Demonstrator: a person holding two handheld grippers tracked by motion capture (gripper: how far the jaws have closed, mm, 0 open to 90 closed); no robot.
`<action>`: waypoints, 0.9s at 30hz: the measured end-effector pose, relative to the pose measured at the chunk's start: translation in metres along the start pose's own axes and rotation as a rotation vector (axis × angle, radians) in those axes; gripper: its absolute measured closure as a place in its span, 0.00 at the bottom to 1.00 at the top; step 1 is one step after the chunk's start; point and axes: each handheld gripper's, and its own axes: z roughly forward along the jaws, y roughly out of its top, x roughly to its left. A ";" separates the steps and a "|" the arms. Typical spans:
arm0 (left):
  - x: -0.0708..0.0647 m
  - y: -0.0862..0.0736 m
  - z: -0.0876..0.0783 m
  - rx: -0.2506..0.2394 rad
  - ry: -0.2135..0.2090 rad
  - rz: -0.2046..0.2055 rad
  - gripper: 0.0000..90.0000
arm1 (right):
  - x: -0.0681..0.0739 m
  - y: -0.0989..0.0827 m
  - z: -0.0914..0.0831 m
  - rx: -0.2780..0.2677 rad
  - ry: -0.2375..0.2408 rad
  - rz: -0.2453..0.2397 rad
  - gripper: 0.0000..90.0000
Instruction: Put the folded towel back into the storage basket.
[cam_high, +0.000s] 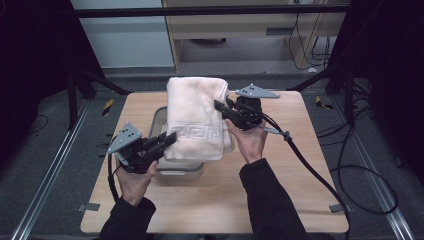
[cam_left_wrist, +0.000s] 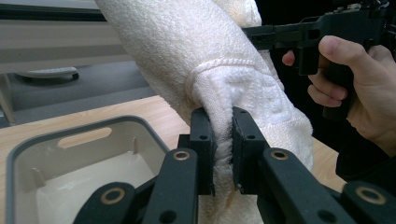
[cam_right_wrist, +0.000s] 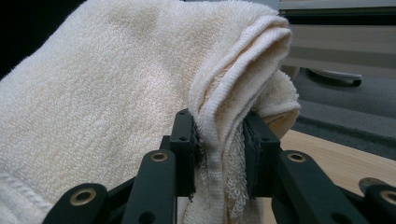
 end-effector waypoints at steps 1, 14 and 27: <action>0.002 -0.001 -0.002 -0.001 0.004 -0.002 0.89 | 0.002 0.000 0.003 0.002 0.004 -0.003 0.77; 0.027 -0.011 -0.017 0.013 0.048 -0.028 0.89 | 0.022 -0.004 0.040 0.037 0.045 -0.010 0.77; 0.048 -0.029 -0.004 0.059 0.066 -0.054 0.89 | 0.018 -0.024 0.073 0.089 0.036 0.010 0.77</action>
